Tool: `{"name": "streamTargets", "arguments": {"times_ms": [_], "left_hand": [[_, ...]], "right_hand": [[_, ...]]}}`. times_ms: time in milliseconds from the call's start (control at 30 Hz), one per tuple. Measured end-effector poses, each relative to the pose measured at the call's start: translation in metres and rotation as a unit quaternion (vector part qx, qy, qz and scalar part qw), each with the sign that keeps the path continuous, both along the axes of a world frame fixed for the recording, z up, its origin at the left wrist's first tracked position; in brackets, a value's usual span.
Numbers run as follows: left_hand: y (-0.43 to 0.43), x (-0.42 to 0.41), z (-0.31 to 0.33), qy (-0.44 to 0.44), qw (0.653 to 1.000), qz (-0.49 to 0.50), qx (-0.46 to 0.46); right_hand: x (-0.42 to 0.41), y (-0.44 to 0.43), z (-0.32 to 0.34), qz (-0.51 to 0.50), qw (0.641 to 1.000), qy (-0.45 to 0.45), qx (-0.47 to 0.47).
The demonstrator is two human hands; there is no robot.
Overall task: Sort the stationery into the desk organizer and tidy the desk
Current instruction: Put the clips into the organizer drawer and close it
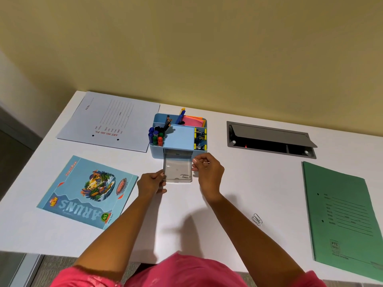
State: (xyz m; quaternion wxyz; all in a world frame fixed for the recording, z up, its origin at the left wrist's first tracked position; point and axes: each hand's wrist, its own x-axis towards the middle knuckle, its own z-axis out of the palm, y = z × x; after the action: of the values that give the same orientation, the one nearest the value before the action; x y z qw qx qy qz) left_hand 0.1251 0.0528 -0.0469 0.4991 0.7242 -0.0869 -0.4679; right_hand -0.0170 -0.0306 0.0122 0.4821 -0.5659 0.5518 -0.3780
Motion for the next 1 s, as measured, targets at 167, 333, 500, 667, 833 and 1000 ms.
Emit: {"name": "streamTargets", "arguments": {"times_ms": [167,333,500,667,833,1000], "left_hand": [[0.0,-0.001,0.004,0.012,1.0,0.005,-0.006],[0.001,-0.001,0.006,0.006,1.0,-0.005,-0.012],[0.0,-0.002,0.004,-0.002,1.0,-0.012,-0.005],[0.0,-0.001,0.004,-0.009,1.0,-0.024,-0.009],[0.001,0.0,0.003,-0.019,0.999,-0.026,-0.003],[0.001,0.001,0.002,-0.018,0.999,-0.033,-0.006]], "right_hand": [[-0.029,0.003,-0.008,-0.072,0.992,-0.075,0.069],[-0.05,0.008,-0.031,-0.088,0.996,0.002,-0.013],[-0.029,0.005,-0.024,0.005,0.996,0.057,-0.073],[0.0,0.005,-0.021,0.113,0.98,0.14,-0.09],[0.004,0.006,-0.02,0.129,0.966,0.179,-0.133],[-0.03,0.004,-0.018,0.042,0.972,0.133,-0.191]]}}
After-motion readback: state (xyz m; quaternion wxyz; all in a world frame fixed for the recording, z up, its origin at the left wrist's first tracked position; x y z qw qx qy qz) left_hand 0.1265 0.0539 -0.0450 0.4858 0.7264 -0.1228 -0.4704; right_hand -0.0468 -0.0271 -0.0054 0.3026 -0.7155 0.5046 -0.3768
